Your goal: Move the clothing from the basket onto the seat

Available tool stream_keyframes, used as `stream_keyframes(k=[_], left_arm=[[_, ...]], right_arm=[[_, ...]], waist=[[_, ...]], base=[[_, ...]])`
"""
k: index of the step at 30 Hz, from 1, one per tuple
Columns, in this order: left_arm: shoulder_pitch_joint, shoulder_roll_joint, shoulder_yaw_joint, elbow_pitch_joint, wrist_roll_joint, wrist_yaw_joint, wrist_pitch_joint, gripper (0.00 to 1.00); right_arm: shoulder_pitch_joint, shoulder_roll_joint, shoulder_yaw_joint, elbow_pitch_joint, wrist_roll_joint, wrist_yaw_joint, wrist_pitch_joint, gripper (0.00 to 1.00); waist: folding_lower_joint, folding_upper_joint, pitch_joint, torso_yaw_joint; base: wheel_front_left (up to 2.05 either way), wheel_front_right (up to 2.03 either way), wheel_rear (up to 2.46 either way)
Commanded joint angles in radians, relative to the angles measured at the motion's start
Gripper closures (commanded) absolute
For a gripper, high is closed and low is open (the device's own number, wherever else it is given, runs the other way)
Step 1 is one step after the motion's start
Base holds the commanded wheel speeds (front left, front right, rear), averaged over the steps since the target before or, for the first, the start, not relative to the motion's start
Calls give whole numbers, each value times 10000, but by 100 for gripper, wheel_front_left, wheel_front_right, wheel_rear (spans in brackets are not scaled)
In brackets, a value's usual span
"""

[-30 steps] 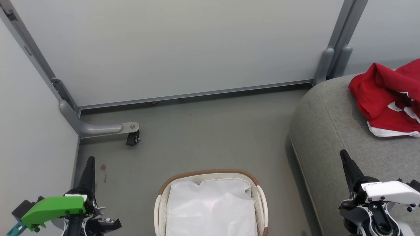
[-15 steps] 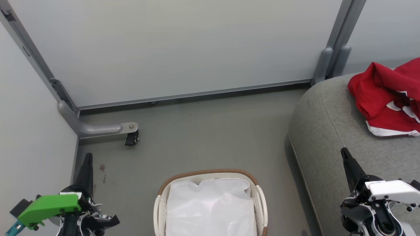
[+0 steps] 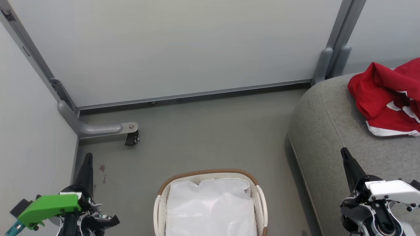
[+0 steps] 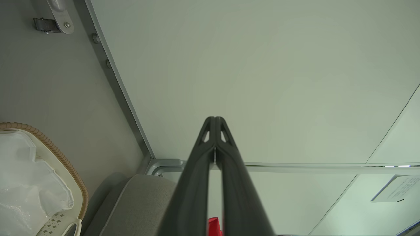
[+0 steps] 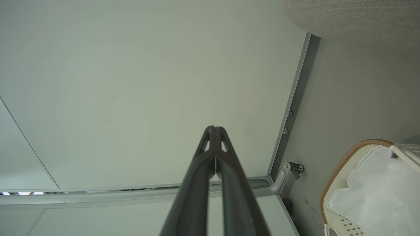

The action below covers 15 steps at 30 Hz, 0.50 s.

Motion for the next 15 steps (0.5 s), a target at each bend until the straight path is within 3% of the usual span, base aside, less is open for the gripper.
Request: stream_keyframes(k=[1, 15], left_arm=[[-100, 54, 25, -14, -36, -56, 44, 100], [-100, 54, 24, -15, -35, -56, 44, 100]], right_arm=[[-86, -59, -24, -39, 33, -3, 20, 100], [-85, -59, -23, -39, 34, -3, 19, 100]], waist=[[0, 0, 0, 1], [0, 0, 0, 1]], base=[[0, 0, 0], [0, 0, 0]])
